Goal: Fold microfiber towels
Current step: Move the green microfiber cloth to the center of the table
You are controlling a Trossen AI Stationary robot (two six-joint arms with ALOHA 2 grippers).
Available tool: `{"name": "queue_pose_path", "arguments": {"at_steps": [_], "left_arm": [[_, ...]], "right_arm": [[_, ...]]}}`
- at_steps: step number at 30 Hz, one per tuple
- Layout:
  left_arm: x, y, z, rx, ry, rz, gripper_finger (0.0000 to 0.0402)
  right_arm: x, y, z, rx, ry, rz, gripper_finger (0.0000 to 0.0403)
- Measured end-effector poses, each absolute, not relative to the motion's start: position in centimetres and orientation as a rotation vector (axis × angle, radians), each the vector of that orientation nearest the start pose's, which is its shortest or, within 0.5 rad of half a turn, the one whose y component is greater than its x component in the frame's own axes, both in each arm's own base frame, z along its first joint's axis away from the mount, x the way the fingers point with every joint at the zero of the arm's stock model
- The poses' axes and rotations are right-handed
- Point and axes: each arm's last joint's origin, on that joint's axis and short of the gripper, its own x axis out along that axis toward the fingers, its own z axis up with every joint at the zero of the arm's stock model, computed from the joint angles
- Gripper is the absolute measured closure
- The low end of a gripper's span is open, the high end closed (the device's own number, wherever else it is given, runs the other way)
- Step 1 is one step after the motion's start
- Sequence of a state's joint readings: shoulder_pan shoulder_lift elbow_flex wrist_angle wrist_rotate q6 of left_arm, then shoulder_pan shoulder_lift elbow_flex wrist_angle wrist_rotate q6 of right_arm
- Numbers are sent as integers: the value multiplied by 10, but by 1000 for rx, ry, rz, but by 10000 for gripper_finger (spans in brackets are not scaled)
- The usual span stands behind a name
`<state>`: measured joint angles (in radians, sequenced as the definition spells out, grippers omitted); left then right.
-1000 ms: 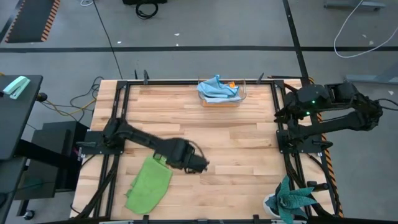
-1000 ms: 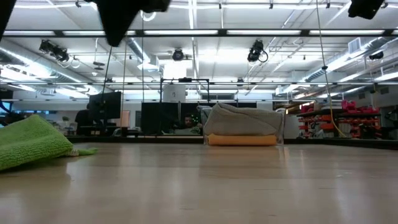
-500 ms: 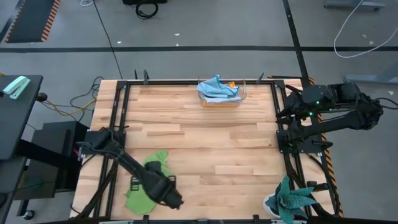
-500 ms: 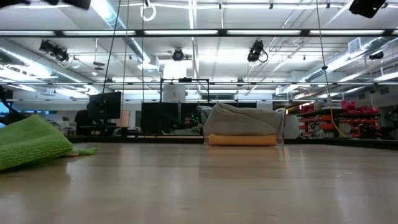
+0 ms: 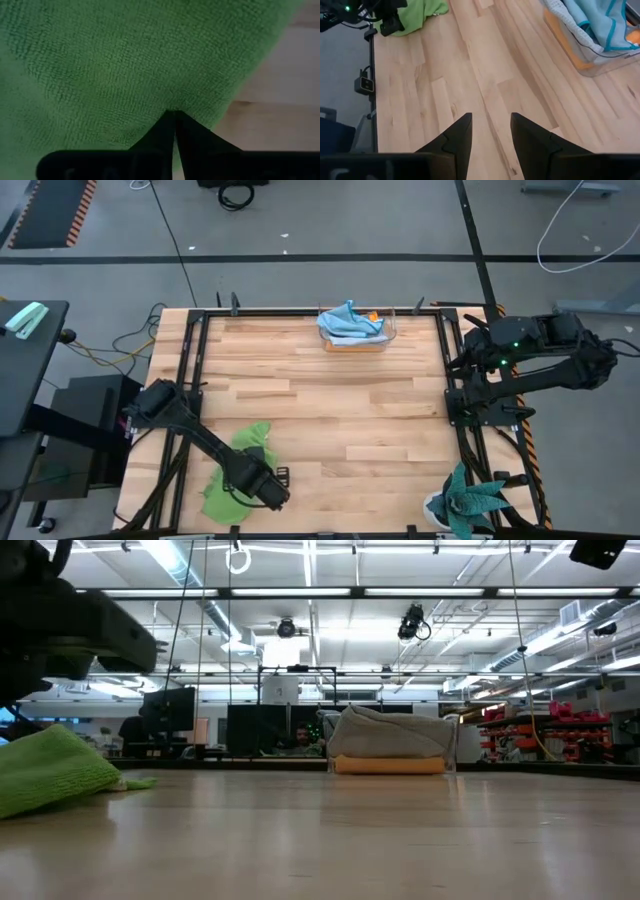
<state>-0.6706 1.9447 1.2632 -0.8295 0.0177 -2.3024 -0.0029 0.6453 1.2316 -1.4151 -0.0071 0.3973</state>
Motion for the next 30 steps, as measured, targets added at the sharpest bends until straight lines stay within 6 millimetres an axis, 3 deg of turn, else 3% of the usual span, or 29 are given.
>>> {"name": "queue_pose_path", "arguments": {"at_steps": [7, 12, 26, 30], "left_arm": [[282, -199, 135, -1342, 1153, 1209, 393], [314, -169, 135, -1351, 946, 1106, 395], [415, -31, 152, -1273, 486, 589, 393], [430, -10, 158, -1249, 451, 466, 390]], "right_arm": [[45, 0, 377, 378, 819, -163, 261], [46, 0, 377, 376, 817, -168, 261], [46, 0, 377, 407, 814, -184, 261], [46, 0, 376, 420, 814, -190, 261]]}}
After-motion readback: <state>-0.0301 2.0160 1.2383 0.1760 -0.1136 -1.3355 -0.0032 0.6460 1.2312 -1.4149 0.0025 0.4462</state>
